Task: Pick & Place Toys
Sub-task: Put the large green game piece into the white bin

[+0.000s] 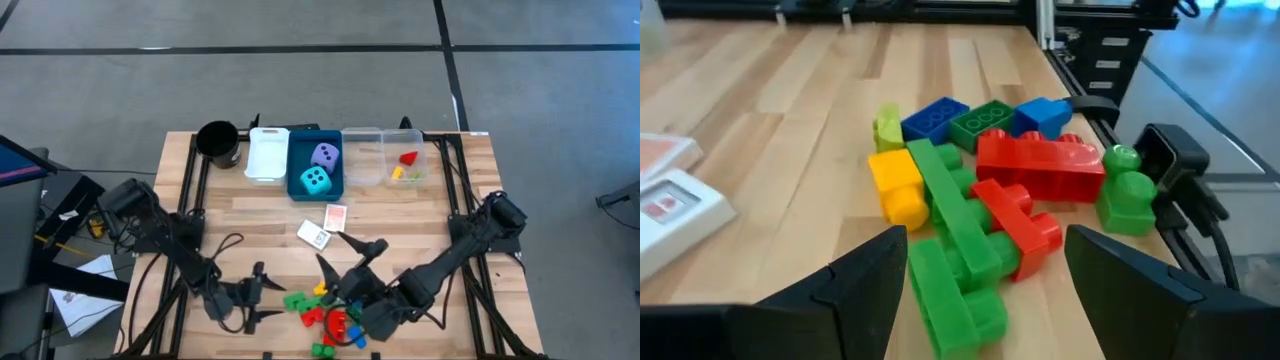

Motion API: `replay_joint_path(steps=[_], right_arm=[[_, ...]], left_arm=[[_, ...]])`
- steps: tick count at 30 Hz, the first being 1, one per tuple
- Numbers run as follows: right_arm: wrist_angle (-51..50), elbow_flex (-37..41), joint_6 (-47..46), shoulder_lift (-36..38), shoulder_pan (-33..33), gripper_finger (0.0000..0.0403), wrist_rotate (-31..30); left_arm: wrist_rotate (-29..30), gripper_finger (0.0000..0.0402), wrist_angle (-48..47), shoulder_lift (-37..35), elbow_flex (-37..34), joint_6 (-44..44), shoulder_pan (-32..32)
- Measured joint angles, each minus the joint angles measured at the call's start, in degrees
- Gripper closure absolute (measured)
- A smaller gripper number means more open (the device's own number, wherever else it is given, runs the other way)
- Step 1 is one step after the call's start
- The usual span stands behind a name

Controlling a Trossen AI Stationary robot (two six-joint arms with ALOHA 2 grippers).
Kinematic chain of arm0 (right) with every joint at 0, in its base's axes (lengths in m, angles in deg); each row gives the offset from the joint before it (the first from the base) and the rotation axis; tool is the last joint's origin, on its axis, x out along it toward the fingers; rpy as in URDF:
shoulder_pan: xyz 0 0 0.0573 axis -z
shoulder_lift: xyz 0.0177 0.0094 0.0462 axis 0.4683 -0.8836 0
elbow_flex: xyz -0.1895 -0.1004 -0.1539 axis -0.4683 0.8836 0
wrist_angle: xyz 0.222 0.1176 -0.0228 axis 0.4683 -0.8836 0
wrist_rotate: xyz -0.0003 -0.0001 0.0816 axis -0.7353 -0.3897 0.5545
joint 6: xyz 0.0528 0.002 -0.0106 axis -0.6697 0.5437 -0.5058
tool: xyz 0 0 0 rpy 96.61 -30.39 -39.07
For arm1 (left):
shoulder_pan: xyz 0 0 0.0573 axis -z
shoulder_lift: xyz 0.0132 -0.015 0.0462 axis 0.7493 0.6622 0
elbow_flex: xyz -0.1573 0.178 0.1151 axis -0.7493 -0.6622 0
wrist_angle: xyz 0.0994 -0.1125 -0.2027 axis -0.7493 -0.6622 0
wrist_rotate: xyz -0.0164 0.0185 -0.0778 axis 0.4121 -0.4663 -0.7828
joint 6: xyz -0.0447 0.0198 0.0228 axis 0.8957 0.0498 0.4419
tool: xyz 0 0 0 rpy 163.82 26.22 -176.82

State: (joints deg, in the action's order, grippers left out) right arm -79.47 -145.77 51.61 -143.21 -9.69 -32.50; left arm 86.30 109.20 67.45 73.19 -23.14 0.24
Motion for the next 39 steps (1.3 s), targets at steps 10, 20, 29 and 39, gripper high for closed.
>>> replay_joint_path(steps=[10, 20, 29, 39], right_arm=[[-0.1, 0.0, 0.1, 0.0, -2.2, 0.0070, -2.4], [0.0, 0.0, 0.0, 0.0, -0.9, 0.0070, -2.6], [0.0, 0.0, 0.0, 0.0, -1.0, 0.0070, -2.4], [0.0, 0.0, 0.0, 0.0, -0.9, 0.0070, -2.2]], left_arm=[[3.9, 0.0135, -8.4, 1.7, 0.3, 14.6, 0.0], [0.3, 0.0132, -10.1, 1.7, 0.3, 17.2, 0.0], [-3.3, 0.0070, -10.8, 1.7, 0.3, 19.2, 0.0], [-3.4, 0.0005, -10.5, 3.9, 0.3, 25.0, -0.5]])
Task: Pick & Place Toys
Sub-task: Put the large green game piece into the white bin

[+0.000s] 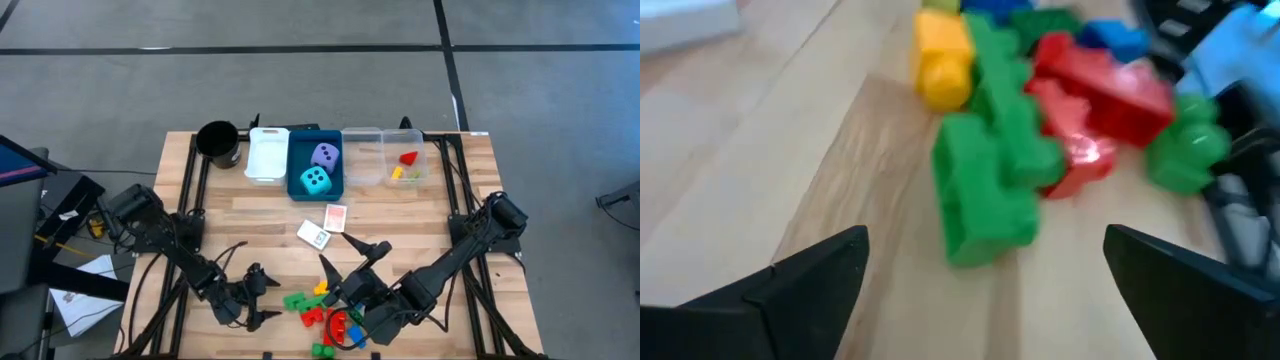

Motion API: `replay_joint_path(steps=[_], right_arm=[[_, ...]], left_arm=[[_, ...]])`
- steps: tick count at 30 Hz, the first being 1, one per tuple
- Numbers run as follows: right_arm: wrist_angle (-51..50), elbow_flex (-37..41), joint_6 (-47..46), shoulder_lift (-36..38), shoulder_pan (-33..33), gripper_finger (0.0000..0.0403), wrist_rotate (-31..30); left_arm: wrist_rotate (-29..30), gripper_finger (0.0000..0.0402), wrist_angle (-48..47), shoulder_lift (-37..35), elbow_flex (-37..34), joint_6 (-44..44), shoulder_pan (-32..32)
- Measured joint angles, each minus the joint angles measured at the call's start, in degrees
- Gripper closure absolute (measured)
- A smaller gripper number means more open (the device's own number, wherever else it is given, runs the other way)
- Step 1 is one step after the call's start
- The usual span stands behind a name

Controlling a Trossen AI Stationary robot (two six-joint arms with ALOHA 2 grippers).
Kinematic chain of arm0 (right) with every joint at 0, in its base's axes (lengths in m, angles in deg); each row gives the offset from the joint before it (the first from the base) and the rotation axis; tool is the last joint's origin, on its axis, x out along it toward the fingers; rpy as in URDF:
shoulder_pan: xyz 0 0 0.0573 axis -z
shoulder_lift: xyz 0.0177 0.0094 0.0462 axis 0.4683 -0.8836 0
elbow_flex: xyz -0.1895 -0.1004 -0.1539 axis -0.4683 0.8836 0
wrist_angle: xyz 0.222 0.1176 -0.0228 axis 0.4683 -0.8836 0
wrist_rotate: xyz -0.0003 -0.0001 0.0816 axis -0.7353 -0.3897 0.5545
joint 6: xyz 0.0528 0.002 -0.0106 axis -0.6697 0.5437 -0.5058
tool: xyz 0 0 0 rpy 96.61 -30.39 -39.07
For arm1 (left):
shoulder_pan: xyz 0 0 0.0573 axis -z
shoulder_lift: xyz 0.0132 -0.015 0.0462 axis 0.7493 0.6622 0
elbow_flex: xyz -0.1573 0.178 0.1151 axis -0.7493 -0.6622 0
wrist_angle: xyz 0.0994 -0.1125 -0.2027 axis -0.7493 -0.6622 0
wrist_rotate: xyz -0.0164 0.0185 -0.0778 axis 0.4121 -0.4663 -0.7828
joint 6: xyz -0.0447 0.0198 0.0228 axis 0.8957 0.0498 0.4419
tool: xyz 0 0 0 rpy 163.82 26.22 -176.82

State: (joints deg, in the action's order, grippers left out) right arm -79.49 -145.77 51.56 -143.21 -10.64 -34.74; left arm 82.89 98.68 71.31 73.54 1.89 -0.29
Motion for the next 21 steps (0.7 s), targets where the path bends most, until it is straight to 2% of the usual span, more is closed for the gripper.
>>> replay_joint_path(steps=[6, 21], right_arm=[[0.0, 0.0, 0.0, 0.0, 0.0, 0.0070, 0.0], [0.0, 0.0, 0.0, 0.0, 0.0, 0.0070, 0.0]], left_arm=[[1.4, 0.0008, 0.1, 6.8, 2.2, 2.3, -0.7], [3.0, 0.0002, 0.5, 12.6, 8.0, 2.2, -1.3]])
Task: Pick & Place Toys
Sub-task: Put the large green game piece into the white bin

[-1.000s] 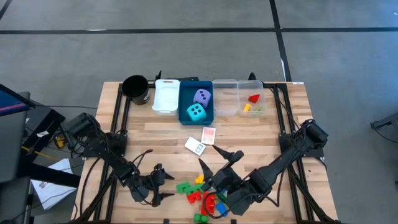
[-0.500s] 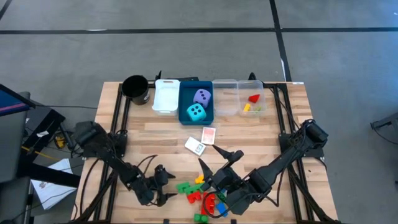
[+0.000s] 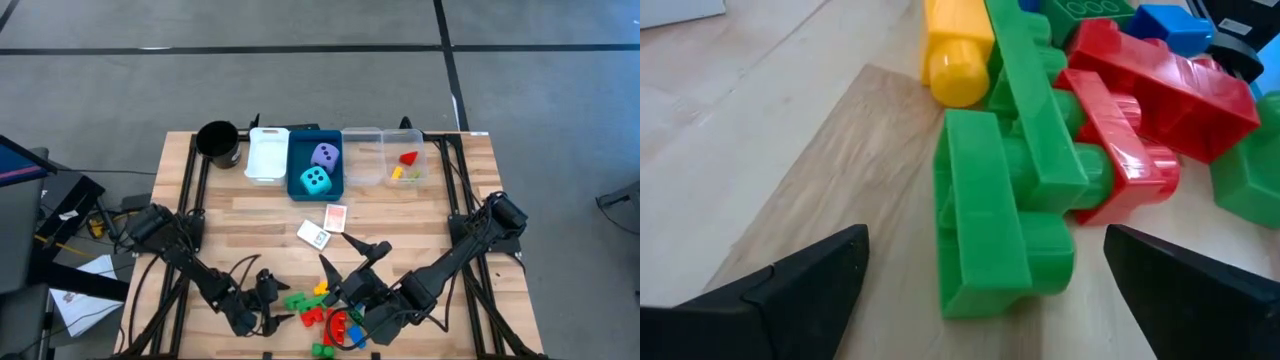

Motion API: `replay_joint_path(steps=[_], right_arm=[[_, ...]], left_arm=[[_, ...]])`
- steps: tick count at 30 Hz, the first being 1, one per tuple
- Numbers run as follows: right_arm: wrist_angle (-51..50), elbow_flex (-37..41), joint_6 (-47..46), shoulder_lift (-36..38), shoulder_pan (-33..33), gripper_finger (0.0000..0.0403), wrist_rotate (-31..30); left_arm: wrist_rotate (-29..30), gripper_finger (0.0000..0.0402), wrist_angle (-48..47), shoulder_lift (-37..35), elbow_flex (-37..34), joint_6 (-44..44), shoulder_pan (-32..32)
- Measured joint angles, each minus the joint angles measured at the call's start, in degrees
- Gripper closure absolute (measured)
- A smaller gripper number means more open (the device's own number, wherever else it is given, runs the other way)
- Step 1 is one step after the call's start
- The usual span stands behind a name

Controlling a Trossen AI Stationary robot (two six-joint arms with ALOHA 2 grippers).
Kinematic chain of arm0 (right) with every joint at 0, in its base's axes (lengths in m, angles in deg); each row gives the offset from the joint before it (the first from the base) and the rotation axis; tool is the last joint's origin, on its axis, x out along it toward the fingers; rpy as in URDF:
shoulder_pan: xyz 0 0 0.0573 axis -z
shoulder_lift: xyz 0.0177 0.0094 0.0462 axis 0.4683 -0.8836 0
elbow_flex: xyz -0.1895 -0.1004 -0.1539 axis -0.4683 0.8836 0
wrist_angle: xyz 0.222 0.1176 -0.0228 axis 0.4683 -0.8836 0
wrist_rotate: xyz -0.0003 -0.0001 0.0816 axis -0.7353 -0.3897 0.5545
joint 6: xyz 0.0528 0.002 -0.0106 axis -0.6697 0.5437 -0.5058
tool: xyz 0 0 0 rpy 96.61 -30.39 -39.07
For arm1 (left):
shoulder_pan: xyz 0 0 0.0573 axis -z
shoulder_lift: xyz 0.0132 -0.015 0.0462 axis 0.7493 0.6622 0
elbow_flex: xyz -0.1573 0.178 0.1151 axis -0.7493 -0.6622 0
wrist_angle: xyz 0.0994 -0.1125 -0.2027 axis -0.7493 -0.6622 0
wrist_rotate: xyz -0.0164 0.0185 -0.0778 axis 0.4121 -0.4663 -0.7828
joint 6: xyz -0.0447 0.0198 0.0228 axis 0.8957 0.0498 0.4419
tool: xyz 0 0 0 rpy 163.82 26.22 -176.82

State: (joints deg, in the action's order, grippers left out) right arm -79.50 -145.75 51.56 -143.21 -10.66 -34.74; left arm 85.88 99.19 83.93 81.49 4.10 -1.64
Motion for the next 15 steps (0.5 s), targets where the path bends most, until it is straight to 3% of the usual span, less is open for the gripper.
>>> replay_joint_path(steps=[8, 15], right_arm=[[0.0, 0.0, 0.0, 0.0, 0.0, 0.0070, 0.0], [0.0, 0.0, 0.0, 0.0, 0.0, 0.0070, 0.0]], left_arm=[[0.2, 0.0018, -0.1, 1.2, 0.1, 0.0, 0.0], [0.1, 0.0088, -0.4, 1.3, 0.0, 0.3, 0.0]])
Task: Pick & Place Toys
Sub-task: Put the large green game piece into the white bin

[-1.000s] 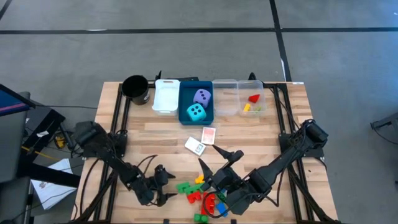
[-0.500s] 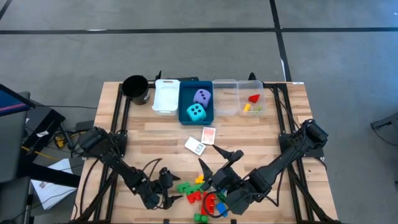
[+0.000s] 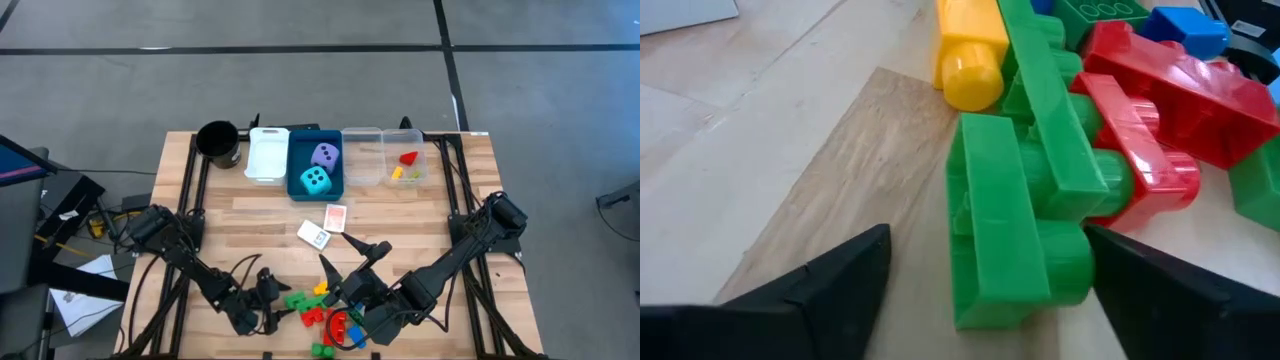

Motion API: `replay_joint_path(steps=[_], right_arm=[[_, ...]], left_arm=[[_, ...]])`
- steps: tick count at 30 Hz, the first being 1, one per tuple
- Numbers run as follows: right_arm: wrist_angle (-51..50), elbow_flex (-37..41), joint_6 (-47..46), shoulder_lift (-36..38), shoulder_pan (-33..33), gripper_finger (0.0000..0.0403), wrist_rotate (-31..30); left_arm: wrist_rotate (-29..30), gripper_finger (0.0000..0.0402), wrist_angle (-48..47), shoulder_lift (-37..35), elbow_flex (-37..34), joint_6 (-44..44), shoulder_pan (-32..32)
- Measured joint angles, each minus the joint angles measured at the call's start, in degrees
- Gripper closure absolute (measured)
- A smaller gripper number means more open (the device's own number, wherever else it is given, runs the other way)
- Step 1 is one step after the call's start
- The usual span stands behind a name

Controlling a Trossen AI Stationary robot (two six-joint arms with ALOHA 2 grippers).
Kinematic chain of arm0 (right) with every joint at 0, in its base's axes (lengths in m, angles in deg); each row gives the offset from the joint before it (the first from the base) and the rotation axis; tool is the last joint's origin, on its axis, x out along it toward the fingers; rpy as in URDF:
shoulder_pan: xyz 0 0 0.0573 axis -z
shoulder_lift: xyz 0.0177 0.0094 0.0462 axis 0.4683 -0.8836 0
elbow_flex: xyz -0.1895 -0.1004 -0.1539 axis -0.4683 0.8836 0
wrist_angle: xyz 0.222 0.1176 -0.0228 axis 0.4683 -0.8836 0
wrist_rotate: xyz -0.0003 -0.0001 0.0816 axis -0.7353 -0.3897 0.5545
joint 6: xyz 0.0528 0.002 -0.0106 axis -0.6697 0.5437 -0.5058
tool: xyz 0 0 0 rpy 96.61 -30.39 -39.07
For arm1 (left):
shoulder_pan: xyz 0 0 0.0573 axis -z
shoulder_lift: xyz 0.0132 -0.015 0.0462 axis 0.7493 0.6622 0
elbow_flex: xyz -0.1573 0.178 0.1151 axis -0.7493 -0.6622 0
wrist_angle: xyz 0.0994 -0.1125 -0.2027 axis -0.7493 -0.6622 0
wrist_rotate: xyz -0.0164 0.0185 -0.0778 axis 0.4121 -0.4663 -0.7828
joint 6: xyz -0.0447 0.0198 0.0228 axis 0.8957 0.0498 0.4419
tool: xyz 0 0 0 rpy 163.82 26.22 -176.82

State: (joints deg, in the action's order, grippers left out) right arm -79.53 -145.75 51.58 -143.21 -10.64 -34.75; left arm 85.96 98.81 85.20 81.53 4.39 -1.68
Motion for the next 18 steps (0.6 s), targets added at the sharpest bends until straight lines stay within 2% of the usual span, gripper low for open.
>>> replay_joint_path(steps=[7, 9, 13, 18], right_arm=[[0.0, 0.0, 0.0, 0.0, 0.0, 0.0070, 0.0], [0.0, 0.0, 0.0, 0.0, 0.0, 0.0070, 0.0], [0.0, 0.0, 0.0, 0.0, 0.0, 0.0070, 0.0], [0.0, 0.0, 0.0, 0.0, 0.0, 0.0070, 0.0]], left_arm=[[0.9, 0.0203, -0.1, 0.1, -0.1, 0.3, 0.0], [-0.5, 0.0233, 0.5, 0.1, 0.0, 0.5, 0.0], [-2.2, 0.0237, 0.9, -0.1, 0.1, -0.1, 0.1], [-2.6, 0.0237, 0.3, -2.2, -0.2, -5.2, 0.1]])
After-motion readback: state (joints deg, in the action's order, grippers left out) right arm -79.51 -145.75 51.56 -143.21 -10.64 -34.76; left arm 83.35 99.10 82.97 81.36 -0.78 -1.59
